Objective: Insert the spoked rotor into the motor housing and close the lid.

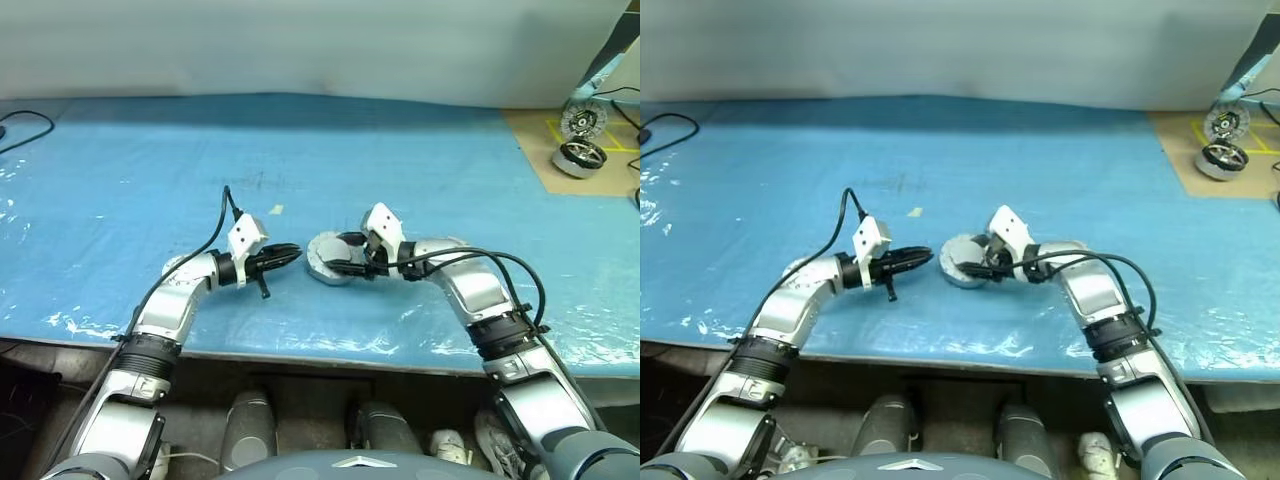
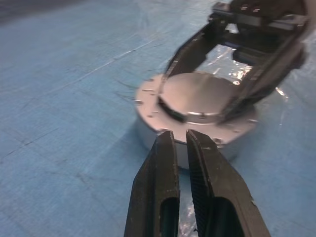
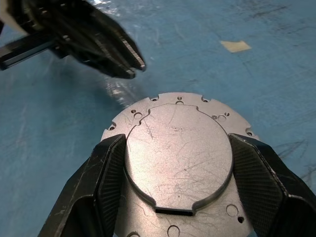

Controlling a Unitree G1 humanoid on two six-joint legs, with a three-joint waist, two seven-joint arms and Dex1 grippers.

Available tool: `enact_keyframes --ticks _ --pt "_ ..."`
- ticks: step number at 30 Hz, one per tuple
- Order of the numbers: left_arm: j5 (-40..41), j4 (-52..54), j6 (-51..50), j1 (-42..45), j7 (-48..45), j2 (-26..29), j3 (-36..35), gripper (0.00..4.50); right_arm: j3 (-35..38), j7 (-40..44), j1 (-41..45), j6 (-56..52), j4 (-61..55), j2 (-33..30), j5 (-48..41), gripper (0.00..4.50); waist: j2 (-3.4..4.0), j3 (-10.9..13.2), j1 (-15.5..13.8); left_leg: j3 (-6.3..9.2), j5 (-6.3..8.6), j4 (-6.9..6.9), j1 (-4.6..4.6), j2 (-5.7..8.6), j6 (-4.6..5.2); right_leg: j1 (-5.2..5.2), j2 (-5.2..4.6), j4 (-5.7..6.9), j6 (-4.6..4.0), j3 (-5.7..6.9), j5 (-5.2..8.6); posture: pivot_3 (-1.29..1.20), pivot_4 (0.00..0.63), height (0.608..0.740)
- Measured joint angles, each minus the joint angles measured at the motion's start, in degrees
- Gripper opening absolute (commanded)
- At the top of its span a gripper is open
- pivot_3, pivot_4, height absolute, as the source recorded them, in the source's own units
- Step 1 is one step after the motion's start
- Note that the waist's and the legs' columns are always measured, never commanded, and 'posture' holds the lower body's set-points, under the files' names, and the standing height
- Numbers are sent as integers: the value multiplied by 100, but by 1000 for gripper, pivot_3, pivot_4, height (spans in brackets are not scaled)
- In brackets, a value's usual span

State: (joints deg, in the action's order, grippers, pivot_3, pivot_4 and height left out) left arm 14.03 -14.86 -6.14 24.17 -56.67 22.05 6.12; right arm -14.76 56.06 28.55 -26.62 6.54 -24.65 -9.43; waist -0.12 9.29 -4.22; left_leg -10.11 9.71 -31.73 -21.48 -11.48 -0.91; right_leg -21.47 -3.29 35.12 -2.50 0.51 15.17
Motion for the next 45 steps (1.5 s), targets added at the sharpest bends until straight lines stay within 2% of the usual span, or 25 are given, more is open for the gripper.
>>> enact_keyframes --ticks 19,45 --pt "-5 0 84 4 -81 -36 84 368 -181 -330 124 374 361 210 137 2923 -4 -4 38 -1 14 44 63 3 21 31 -4 -13 1 -2 2 0 150 740" --pt "-412 -54 119 49 -61 -94 439 368 -116 -205 83 304 298 158 50 2923 -4 -20 27 -3 14 60 51 9 21 27 -7 -41 0 -4 2 0 150 740"
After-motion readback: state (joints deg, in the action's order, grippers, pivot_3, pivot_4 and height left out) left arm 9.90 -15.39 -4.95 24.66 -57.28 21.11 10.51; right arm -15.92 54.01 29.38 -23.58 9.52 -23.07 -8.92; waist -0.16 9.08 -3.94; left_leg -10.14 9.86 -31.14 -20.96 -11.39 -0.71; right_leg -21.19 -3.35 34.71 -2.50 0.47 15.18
